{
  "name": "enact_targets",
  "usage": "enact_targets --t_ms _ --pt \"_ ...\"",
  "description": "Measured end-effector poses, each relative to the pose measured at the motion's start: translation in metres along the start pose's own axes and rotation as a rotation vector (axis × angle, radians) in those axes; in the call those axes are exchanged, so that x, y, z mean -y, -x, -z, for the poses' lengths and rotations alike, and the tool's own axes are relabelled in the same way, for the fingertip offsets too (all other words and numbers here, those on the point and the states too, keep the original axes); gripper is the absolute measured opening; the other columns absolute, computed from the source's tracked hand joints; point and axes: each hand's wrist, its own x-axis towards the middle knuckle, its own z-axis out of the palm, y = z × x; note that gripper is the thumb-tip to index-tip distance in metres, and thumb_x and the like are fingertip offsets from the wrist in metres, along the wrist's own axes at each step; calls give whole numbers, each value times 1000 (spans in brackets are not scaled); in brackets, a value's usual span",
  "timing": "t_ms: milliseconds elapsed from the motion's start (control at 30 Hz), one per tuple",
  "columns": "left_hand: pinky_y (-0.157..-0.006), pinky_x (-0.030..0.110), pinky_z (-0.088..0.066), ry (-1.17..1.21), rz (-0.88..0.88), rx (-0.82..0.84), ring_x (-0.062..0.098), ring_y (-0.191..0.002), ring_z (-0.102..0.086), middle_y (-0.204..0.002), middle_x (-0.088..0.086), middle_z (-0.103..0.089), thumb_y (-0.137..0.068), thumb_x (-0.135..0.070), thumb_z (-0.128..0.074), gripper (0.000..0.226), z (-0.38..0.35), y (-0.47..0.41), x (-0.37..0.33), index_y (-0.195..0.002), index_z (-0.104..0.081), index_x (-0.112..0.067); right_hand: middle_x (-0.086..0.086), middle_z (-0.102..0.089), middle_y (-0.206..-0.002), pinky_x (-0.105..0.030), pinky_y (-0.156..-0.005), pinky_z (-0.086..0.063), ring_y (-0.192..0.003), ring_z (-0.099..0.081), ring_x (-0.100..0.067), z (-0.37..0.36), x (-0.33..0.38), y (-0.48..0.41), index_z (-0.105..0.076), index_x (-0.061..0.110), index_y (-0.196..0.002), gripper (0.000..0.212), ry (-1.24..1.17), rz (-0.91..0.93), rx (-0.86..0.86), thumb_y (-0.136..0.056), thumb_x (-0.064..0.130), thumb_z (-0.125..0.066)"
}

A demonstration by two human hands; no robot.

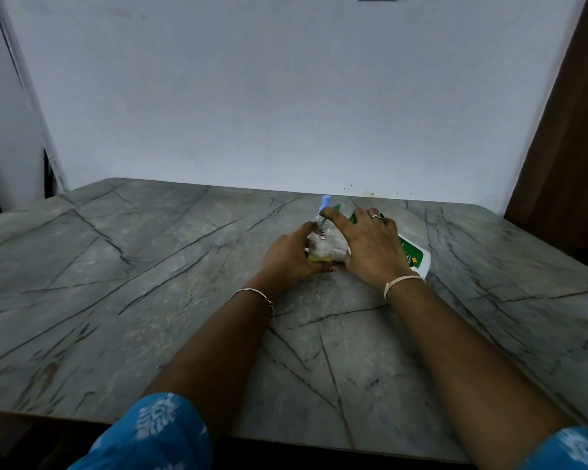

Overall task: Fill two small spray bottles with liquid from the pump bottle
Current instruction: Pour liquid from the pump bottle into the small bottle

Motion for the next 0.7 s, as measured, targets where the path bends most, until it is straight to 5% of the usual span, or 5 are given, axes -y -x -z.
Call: enact_targets --t_ms 700 --pt "-75 22 -46 -14 24 24 17 -93 -66 -111 -1 -68 -61 -48 -83 87 1 -1 -1 -135 -42 -28 -11 -54 -115 -48 -95 -41 -115 -49 -33 6 3 -1 -23 38 -144 80 -50 -14 36 -79 25 -68"
